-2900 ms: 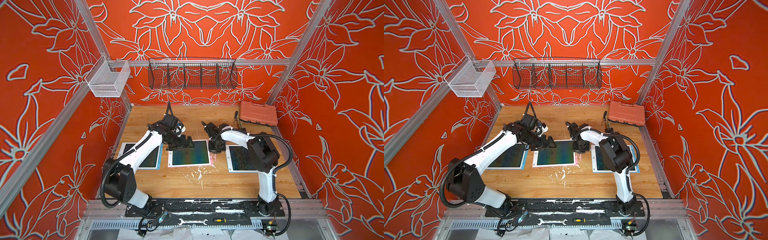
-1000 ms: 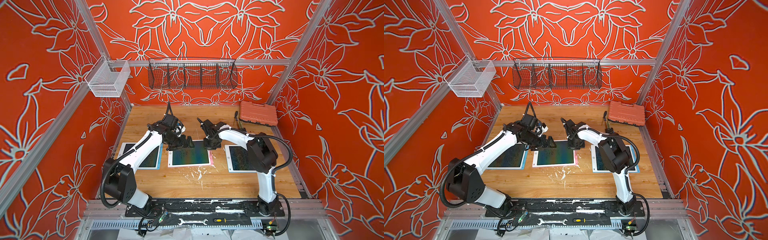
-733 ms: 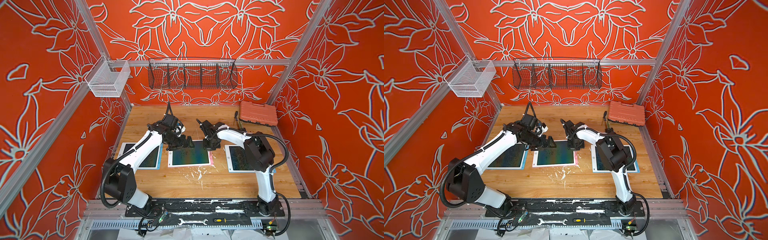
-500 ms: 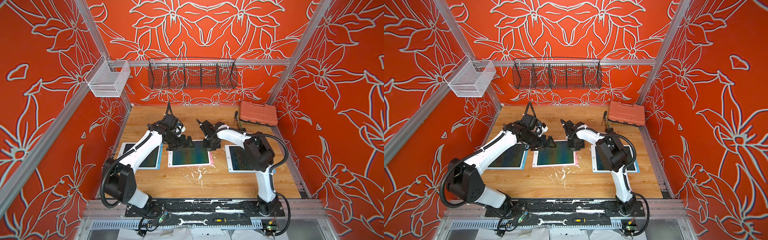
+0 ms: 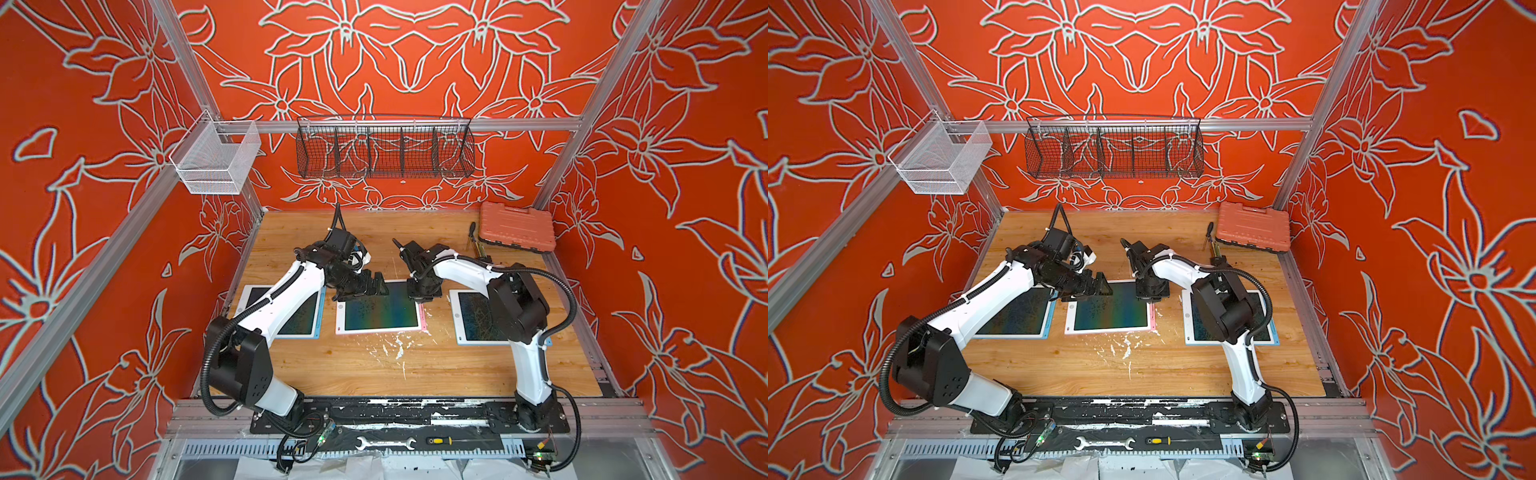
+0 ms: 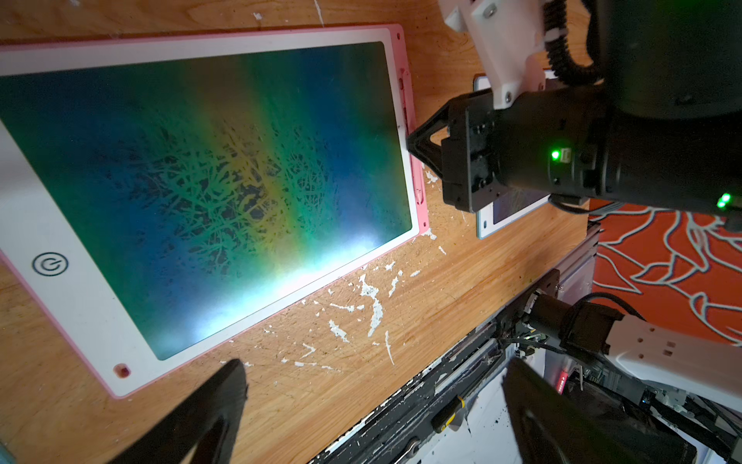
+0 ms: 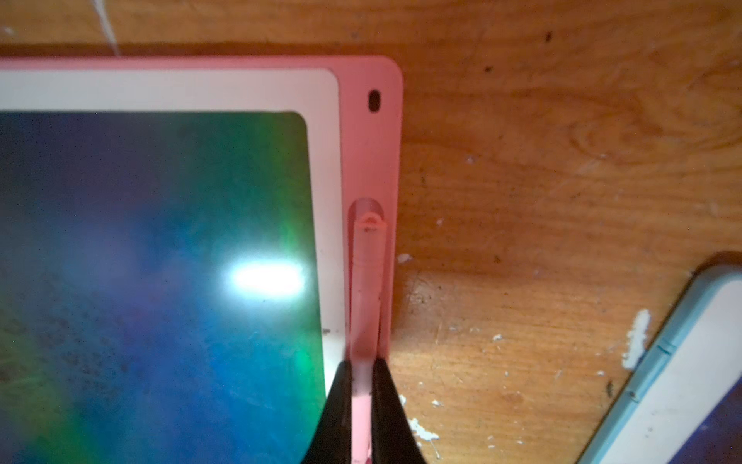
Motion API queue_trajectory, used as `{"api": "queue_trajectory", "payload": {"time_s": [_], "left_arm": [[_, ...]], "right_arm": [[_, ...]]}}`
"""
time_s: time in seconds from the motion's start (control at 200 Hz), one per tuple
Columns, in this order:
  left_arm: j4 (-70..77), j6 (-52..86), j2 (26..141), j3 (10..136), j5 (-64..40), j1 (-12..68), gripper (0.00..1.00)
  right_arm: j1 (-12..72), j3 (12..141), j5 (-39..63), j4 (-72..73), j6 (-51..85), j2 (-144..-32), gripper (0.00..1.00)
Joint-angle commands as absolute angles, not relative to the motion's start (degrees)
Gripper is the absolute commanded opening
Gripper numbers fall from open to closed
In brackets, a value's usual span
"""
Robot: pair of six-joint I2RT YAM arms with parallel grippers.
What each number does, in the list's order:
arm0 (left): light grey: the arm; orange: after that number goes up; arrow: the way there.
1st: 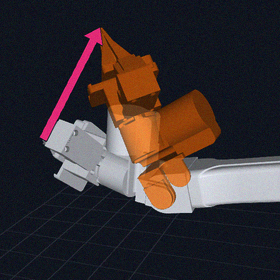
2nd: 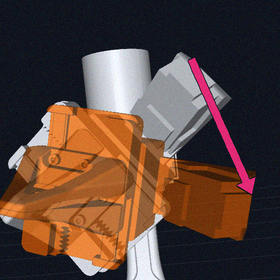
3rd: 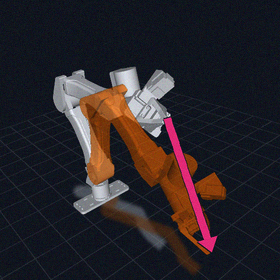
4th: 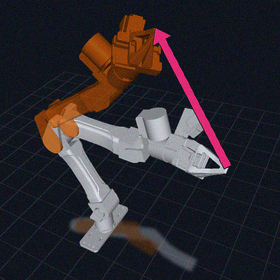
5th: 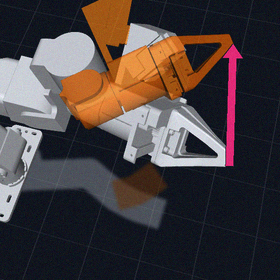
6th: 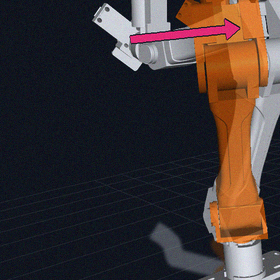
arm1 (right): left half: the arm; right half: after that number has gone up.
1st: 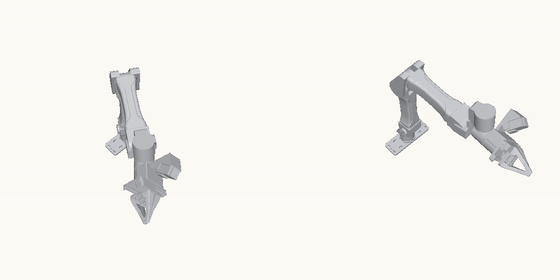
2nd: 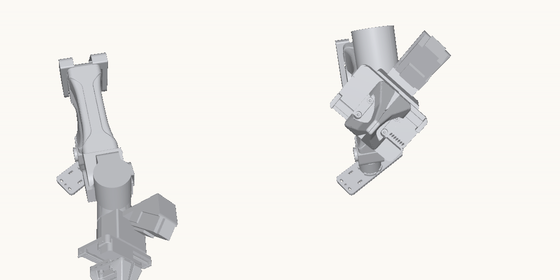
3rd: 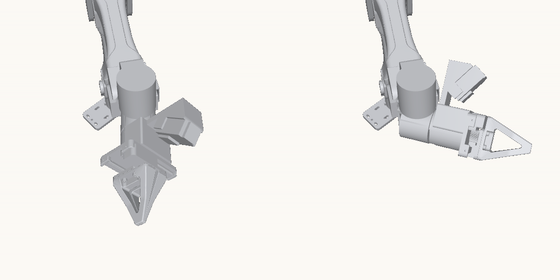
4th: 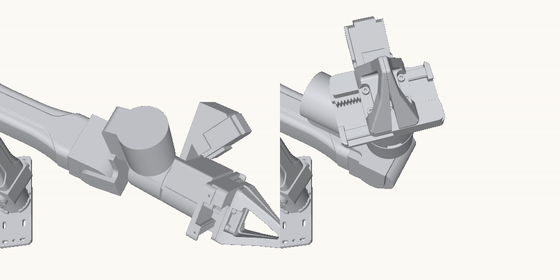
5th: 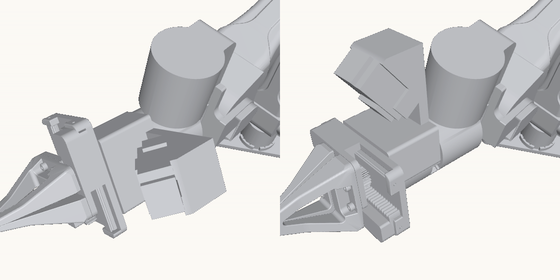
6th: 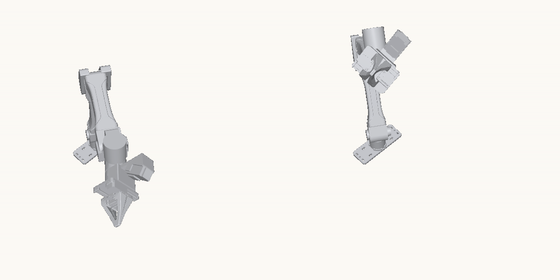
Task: Place the stylus back onto the writing tablet
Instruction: Place the stylus on the writing tablet.
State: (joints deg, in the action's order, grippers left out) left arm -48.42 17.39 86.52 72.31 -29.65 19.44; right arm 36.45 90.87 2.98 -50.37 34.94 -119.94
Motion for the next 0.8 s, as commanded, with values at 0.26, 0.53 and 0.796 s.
{"api": "queue_trajectory", "payload": {"time_s": [0.26, 0.53, 0.796], "left_arm": [[-49.02, 17.14, 84.99, 72.69, -29.79, 18.98, 0.97], [-49.11, 17.2, 84.62, 72.51, -29.71, 18.94, 0.97], [-49.13, 17.24, 84.48, 72.27, -29.62, 18.93, 0.97]], "right_arm": [[37.18, 91.45, 1.54, -51.86, 35.05, -120.08, 0.19], [37.27, 92.09, 0.7, -52.5, 35.41, -119.31, 0.19], [37.27, 94.59, 0.31, -53.33, 36.13, -118.98, 0.19]]}}
